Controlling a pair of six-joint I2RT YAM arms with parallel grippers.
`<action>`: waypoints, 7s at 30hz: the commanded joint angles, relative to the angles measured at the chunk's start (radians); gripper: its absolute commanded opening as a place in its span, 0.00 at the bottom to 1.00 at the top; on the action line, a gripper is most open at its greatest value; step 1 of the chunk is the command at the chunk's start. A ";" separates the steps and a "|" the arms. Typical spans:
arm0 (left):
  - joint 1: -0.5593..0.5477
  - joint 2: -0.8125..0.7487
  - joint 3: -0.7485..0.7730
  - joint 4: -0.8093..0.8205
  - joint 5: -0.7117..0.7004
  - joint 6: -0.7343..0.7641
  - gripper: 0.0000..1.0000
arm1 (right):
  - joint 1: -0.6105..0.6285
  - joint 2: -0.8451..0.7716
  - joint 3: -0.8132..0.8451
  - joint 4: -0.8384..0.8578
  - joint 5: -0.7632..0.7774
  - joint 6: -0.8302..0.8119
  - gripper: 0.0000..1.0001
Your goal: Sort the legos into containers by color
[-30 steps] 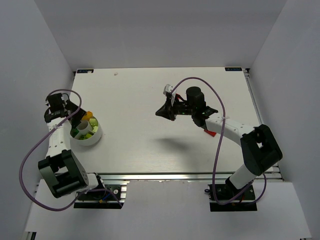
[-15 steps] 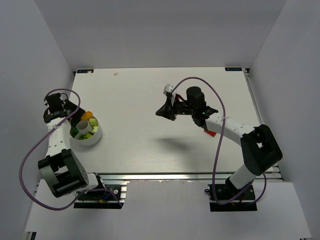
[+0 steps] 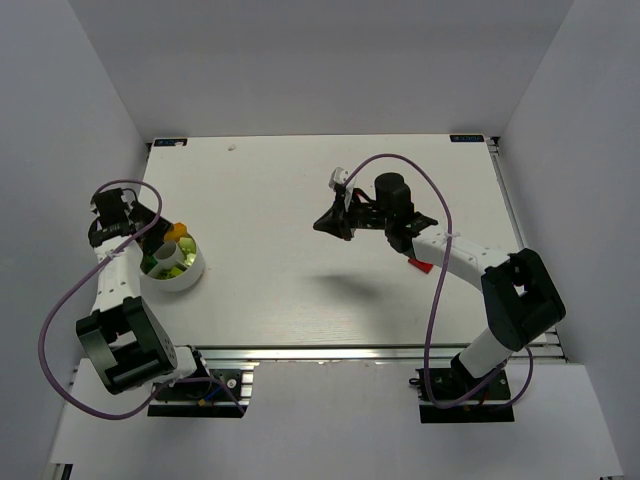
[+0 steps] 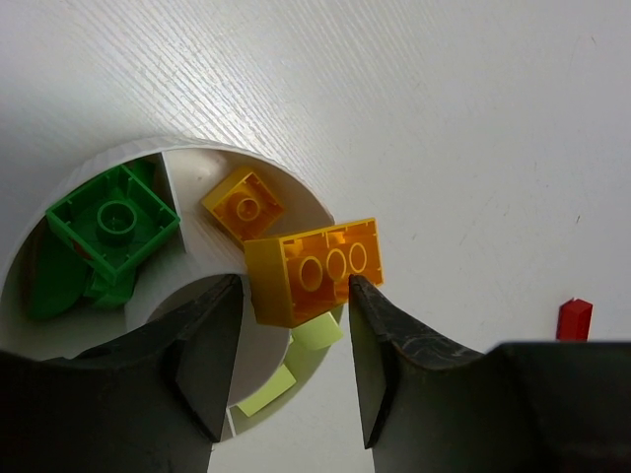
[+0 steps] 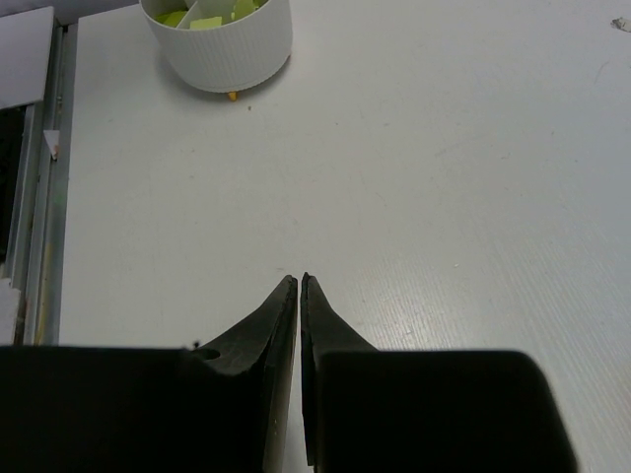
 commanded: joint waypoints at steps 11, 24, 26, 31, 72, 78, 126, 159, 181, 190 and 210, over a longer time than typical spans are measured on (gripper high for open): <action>0.017 -0.003 -0.018 0.041 0.018 -0.009 0.48 | -0.006 -0.032 -0.008 0.032 -0.011 0.003 0.10; 0.024 -0.043 -0.009 0.019 0.015 -0.008 0.38 | -0.010 -0.029 -0.011 0.033 -0.012 0.005 0.10; 0.024 -0.048 -0.003 0.011 0.009 -0.006 0.37 | -0.009 -0.031 -0.012 0.033 -0.012 0.005 0.10; 0.027 -0.057 0.033 -0.014 -0.011 -0.003 0.37 | -0.009 -0.029 -0.014 0.036 -0.014 0.006 0.10; 0.044 0.171 0.310 -0.385 -0.112 -0.308 0.18 | -0.023 -0.035 -0.055 0.085 -0.018 0.032 0.10; 0.044 0.257 0.408 -0.503 -0.128 -0.333 0.19 | -0.024 -0.032 -0.066 0.095 -0.020 0.035 0.10; 0.044 0.354 0.639 -0.671 -0.063 -0.304 0.70 | -0.059 -0.038 -0.105 0.150 -0.037 0.039 0.12; 0.043 -0.511 -0.154 0.250 0.460 -0.160 0.72 | -0.317 0.029 0.133 -1.042 0.667 -0.411 0.89; 0.043 -0.545 -0.056 0.060 0.351 -0.041 0.73 | -0.319 0.184 0.147 -1.053 0.690 -0.489 0.33; 0.043 -0.534 0.075 0.051 0.322 -0.070 0.76 | -0.228 0.049 0.291 -0.970 0.164 -0.501 0.00; 0.044 -0.404 0.402 -0.354 0.317 -0.012 0.69 | 0.306 0.569 0.863 0.131 -0.025 0.229 0.00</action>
